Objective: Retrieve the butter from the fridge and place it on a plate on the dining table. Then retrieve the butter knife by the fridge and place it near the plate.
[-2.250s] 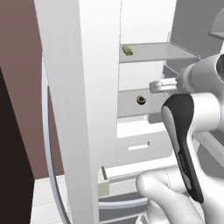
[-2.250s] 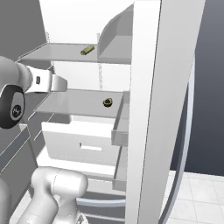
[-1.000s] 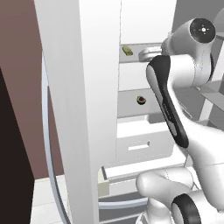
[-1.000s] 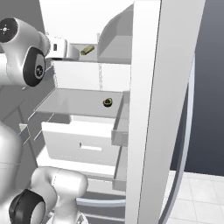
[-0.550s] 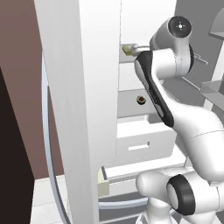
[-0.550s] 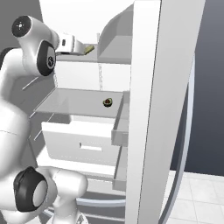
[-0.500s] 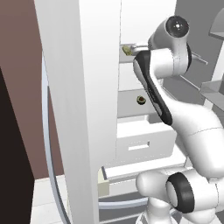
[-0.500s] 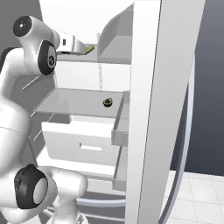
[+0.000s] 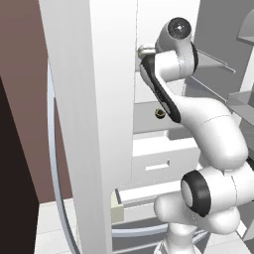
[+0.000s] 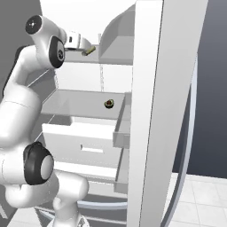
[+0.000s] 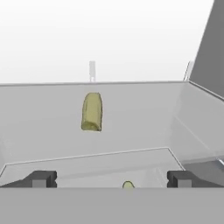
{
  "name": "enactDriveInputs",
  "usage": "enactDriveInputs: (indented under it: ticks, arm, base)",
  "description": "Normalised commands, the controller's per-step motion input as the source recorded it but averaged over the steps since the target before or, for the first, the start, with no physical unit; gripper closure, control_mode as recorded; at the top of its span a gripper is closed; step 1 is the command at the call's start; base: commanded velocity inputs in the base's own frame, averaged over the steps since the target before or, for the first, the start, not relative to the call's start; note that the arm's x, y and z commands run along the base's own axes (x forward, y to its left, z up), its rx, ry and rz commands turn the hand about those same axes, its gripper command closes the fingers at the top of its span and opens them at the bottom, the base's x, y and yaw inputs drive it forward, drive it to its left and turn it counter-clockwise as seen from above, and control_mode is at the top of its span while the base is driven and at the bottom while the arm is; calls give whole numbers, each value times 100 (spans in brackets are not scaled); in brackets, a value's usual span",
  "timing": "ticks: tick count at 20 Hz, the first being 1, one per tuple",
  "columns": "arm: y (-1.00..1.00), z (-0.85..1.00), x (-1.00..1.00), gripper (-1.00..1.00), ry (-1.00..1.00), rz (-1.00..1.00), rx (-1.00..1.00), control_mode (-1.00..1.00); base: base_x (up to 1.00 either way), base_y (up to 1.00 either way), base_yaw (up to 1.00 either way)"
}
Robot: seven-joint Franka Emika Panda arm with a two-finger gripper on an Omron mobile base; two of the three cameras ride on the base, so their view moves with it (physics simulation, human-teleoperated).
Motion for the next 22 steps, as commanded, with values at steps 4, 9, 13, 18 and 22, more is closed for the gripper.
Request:
enactDriveInputs:
  ticks: [4, 9, 13, 18, 22]
  arm:
    - [0, 0, 56, -100, 3, 0, 1, -100]
    - [0, -3, 49, -100, 7, 0, 4, -100]
    - [0, -11, 52, -100, 4, 0, 3, -100]
    - [1, -14, 49, -100, 0, 0, 0, -100]
    - [6, -13, 48, -100, 1, 0, 0, -100]
  base:
    - [0, 0, 0]
    - [0, 0, 0]
    - [0, 0, 0]
    - [0, 0, 0]
    - [0, 0, 0]
